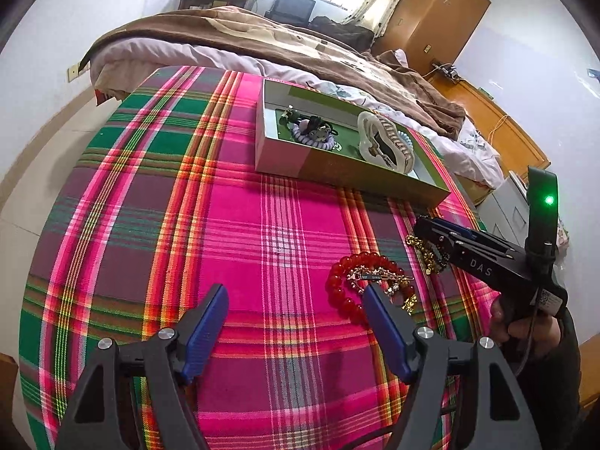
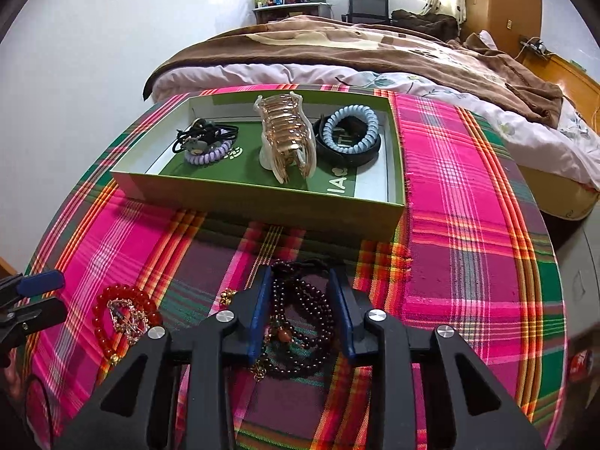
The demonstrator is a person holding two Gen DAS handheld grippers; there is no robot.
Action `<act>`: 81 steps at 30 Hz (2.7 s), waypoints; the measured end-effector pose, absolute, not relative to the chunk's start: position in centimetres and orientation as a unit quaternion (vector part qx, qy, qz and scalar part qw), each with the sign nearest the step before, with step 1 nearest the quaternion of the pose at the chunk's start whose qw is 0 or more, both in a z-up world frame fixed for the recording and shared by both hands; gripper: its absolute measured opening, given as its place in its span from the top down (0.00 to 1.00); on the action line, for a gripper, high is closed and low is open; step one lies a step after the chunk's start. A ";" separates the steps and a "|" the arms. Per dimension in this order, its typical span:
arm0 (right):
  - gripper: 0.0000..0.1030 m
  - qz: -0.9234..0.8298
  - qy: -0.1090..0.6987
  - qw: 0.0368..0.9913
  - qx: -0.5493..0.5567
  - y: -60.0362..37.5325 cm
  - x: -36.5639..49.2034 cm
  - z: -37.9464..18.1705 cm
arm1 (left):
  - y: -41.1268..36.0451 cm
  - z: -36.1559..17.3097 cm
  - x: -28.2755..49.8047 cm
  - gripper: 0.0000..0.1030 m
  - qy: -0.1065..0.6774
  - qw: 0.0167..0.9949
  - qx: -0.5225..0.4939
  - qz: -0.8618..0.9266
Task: Organize jewelry
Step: 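Close the right tool on the dark bead necklace and lift it, then grasp the gold chain bracelet with the left tool while the right holds the necklace, then carry the gold chain and bead necklace into the box and open both tools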
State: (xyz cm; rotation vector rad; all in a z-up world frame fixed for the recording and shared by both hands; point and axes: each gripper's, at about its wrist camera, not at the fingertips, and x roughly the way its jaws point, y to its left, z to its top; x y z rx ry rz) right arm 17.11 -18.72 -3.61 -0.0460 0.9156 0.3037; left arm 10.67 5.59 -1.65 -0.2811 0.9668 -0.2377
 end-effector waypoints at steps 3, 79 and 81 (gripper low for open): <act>0.83 0.147 0.435 0.888 -0.016 -18.9 16.9 -3.4 | 5.5 -1.8 10.9 0.28 0.466 0.867 -0.134 -0.112; 0.84 0.127 0.341 0.925 0.107 -31.1 10.1 1.6 | -8.7 2.4 16.8 0.91 0.447 0.873 0.031 -0.190; 0.84 0.129 0.340 0.926 0.104 -30.9 10.1 1.8 | -8.4 2.9 16.7 0.91 0.444 0.875 0.025 -0.190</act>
